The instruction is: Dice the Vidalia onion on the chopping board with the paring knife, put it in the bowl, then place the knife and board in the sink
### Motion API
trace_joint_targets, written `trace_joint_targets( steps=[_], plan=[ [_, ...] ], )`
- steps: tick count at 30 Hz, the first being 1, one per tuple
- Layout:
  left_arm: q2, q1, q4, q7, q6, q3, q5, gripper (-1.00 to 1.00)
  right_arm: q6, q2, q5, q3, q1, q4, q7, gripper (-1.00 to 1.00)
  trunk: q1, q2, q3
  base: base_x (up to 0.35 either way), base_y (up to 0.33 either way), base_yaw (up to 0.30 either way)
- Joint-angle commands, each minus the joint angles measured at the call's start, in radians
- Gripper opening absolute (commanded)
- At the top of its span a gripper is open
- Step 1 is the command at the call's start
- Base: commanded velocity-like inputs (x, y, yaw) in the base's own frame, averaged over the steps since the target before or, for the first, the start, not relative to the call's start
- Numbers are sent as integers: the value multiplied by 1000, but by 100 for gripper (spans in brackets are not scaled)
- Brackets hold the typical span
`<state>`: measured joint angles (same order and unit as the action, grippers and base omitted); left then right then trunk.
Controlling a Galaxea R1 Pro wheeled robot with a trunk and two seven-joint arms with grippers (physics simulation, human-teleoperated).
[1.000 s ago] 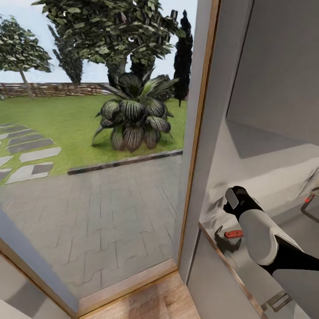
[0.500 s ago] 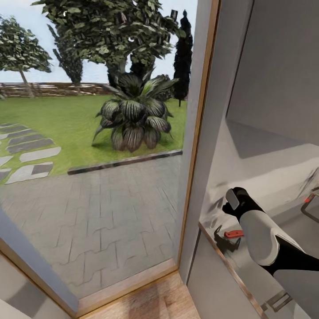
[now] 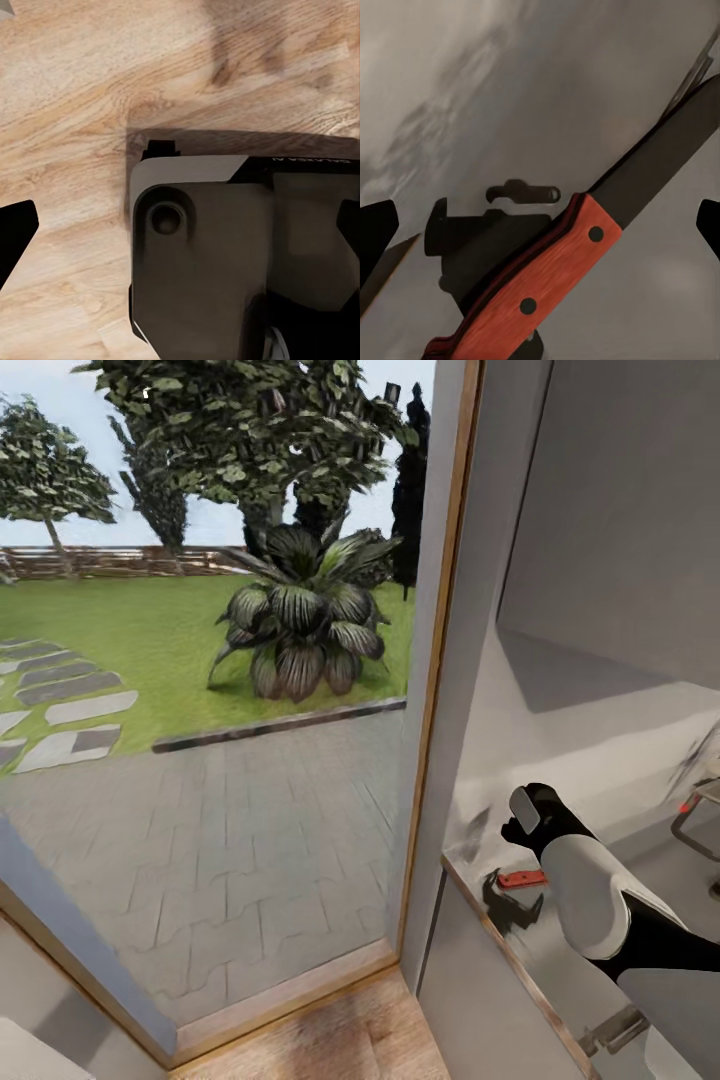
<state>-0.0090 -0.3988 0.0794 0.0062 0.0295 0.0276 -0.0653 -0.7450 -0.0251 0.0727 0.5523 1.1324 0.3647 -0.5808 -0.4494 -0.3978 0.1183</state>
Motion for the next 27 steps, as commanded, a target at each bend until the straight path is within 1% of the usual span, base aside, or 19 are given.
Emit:
trace_joint_targets(
  steps=[1, 8, 10, 13, 16, 20, 27],
  plan=[
    [0, -2, 2, 1, 1, 3, -7, 100, -6, 1, 7, 6, 1, 1, 1, 100, -1, -2, 2, -2, -2, 0],
    [1, -2, 2, 1, 1, 3, -7, 100, -3, 1, 8, 6, 1, -6, 1, 100, -1, -2, 2, 0, 0, 0],
    [1, -2, 2, 1, 1, 3, -7, 100, 12, 1, 8, 6, 1, -10, 1, 100, -1, -2, 2, 0, 0, 0],
    [1, -2, 2, 1, 1, 3, -7, 100, 60, -1, 9, 7, 1, -41, 1, 100, -1, -2, 2, 0, 0, 0],
    [1, -2, 2, 1, 1, 3, -7, 100, 78, -8, 8, 8, 1, -59, 1, 100, -1, -2, 2, 0, 0, 0],
    [1, -2, 2, 1, 1, 3, -7, 100, 85, -14, 7, 8, 1, -68, 1, 100, -1, -2, 2, 0, 0, 0],
    [1, -2, 2, 1, 2, 3, -7, 100, 87, -17, 7, 8, 1, -70, 1, 100, -1, -2, 2, -1, 0, 0]
  ],
)
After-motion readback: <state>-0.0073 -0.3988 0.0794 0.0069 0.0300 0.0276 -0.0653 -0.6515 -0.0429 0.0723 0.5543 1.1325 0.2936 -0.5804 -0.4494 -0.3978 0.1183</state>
